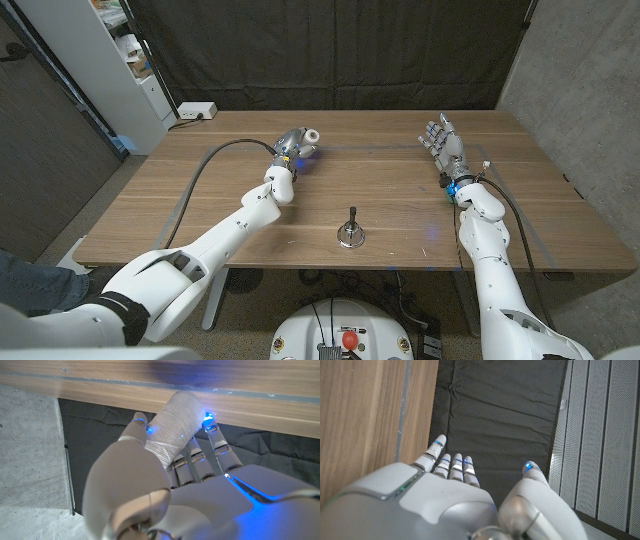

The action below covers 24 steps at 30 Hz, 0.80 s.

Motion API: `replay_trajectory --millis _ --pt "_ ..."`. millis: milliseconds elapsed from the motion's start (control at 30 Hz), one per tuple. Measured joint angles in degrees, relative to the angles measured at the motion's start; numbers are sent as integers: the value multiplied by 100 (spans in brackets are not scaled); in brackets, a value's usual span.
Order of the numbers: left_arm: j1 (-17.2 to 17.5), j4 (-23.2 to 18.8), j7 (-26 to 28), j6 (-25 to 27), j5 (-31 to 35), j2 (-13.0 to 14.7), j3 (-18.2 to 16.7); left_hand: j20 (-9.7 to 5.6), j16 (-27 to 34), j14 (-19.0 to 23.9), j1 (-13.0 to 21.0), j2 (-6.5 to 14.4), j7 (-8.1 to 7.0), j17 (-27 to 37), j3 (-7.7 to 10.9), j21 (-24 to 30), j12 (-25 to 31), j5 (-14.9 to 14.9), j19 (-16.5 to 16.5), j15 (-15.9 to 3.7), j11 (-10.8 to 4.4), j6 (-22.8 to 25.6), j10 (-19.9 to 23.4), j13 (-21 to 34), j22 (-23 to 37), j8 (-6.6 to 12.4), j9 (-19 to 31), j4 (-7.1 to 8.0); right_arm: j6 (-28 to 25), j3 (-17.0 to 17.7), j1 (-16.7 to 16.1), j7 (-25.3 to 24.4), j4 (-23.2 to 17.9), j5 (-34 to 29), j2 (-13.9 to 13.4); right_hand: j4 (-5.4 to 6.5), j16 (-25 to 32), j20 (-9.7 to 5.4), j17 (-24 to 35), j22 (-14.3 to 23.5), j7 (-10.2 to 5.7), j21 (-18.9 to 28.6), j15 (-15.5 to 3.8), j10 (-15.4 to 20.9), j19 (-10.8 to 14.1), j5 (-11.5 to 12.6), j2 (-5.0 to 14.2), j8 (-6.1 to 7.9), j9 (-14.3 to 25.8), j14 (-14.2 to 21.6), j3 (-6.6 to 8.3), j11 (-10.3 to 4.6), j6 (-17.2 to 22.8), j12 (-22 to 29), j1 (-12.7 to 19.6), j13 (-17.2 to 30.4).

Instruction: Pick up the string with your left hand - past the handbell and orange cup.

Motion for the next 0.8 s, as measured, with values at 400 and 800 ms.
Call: replay_trajectory --millis 400,800 --pt "83 -191 10 24 -21 77 -100 -20 -1 39 -6 6 20 -2 -31 28 0 0 21 23 -10 42 32 2 0 -2 -1 15 -33 -50 -66 -36 -148 -20 33 17 0 0 0 0 0 -22 0 0 -1 27 1 0 0 0 -17 0 0 0 -1 -1" --pt "106 -285 -31 25 -48 118 -164 -32 24 38 -6 6 16 -5 -39 28 0 0 33 22 -10 54 32 32 0 14 -1 7 -59 -85 -94 -60 -224 -36 42 0 0 1 0 0 0 -22 0 0 -1 27 47 0 0 0 -47 0 0 0 -47 -1"
